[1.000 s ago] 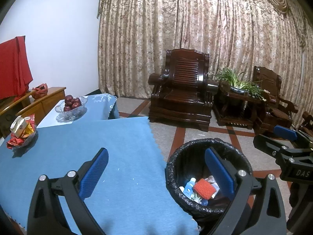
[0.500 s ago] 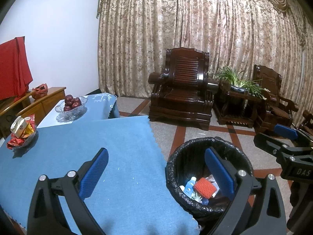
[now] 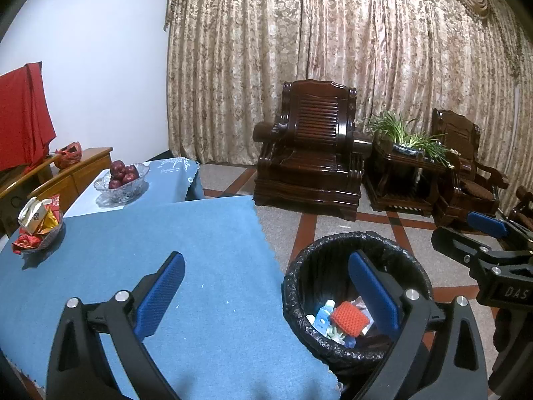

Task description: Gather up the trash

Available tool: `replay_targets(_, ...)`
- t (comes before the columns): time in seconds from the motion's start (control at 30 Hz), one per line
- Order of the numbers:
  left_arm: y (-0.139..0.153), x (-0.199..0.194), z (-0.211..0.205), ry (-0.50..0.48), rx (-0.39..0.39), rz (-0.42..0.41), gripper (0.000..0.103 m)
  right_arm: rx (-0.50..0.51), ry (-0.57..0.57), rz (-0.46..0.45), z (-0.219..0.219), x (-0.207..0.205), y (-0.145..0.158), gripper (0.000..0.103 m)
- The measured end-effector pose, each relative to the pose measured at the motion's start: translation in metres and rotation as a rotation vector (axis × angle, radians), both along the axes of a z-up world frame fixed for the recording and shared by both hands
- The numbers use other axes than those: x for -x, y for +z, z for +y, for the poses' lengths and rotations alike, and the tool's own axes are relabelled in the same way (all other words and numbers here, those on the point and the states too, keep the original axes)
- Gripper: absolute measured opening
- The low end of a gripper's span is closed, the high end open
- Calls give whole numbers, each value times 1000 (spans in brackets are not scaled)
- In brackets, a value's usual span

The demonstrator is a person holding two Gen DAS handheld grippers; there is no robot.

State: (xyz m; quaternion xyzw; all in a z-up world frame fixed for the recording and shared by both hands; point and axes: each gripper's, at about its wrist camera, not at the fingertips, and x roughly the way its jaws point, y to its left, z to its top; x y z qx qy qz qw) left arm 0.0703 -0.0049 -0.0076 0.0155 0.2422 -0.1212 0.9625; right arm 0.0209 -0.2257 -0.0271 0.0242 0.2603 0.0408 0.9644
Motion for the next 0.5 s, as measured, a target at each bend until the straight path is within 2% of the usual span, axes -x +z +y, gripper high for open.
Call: replay_targets(0.5, 1, 0, 2, -1, -3, 2, 97, 0, -1, 1, 1, 0, 0, 98)
